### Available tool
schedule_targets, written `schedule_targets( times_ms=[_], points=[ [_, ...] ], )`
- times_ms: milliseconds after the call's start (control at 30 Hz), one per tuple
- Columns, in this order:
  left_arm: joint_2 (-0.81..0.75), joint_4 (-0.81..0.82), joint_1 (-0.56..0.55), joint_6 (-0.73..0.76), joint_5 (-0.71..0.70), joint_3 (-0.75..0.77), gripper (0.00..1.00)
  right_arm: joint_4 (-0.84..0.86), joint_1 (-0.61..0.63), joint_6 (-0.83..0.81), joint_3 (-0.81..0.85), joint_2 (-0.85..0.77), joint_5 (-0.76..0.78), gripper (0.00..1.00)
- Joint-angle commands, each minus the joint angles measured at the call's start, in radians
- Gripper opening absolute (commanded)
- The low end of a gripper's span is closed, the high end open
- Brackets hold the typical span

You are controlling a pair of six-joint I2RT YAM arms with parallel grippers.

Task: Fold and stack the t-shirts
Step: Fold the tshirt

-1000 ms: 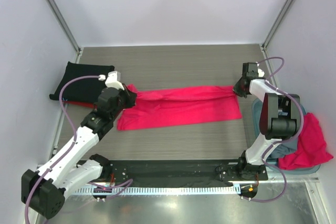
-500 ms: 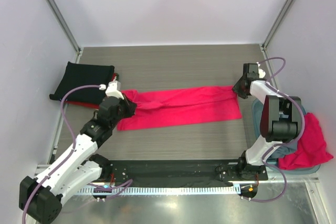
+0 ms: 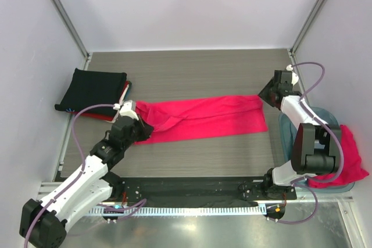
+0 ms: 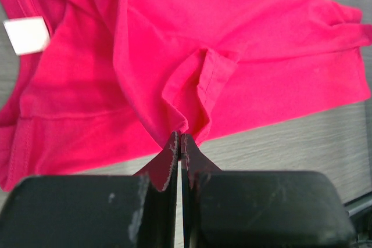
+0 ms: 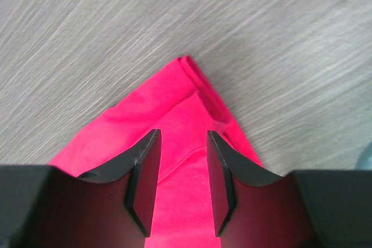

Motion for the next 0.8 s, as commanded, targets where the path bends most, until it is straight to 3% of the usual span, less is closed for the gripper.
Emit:
schedule_targets(
  times_ms=[0, 167, 200, 300, 367, 567, 767],
  points=[
    [-0.024, 0.002, -0.006, -0.033, 0.035, -0.021, 0.00, 0.047, 0.011, -0.016, -0.034, -0.022, -0.060, 0.42],
    [-0.054, -0.007, -0.011, -0.072, 0.041, -0.071, 0.00, 0.062, 0.011, -0.001, -0.036, 0.053, -0.054, 0.35],
    [-0.068, -0.009, -0.012, -0.081, 0.041, -0.079, 0.00, 0.065, 0.011, 0.002, -0.034, 0.067, -0.054, 0.25],
    [-0.094, -0.010, -0.019, -0.113, 0.044, -0.111, 0.00, 0.044, 0.011, 0.012, -0.027, 0.109, -0.007, 0.18],
    [-0.108, -0.013, -0.020, -0.128, 0.053, -0.130, 0.00, 0.027, 0.011, 0.019, -0.027, 0.110, 0.016, 0.09],
    [-0.144, -0.032, -0.022, -0.167, 0.061, -0.171, 0.00, 0.026, 0.011, 0.022, -0.079, 0.046, 0.049, 0.09],
    [-0.116, -0.056, -0.023, -0.230, 0.064, -0.206, 0.00, 0.041, 0.083, -0.037, -0.089, -0.023, 0.018, 0.20]
  ],
)
